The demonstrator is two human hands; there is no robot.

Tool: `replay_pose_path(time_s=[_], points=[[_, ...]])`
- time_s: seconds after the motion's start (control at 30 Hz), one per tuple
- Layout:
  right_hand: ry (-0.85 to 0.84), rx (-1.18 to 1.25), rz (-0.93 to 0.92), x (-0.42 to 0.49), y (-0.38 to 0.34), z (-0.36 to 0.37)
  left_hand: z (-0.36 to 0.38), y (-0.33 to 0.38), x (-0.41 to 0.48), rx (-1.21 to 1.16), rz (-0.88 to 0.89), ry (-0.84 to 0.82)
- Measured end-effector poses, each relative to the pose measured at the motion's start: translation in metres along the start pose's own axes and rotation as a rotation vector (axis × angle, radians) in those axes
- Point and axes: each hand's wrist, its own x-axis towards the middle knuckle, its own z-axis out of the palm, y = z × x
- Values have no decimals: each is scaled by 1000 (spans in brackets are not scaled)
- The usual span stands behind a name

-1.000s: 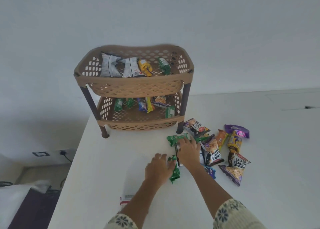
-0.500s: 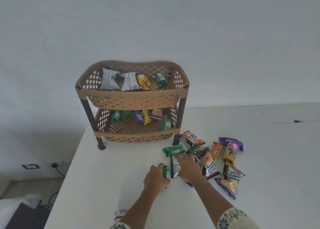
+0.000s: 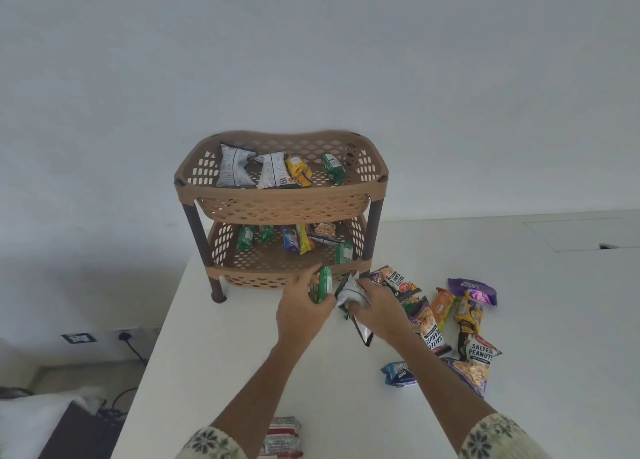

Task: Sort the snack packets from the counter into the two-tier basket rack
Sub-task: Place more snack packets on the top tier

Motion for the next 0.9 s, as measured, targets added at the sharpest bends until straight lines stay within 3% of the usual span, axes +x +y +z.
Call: replay_pose_path(time_s=[0.23,0.47,0.63,0.9], points=[[218,258,-132,8,-60,-52,-49,51,26,-191,232,219],[416,403,-136,47,-117,-113,-97,99,85,-217,239,317],[486,380,-64,97,-150,-145,-110,115,135,-12,213,230],[410,223,110,159,-154,-152,-89,122,197,297,107,1]])
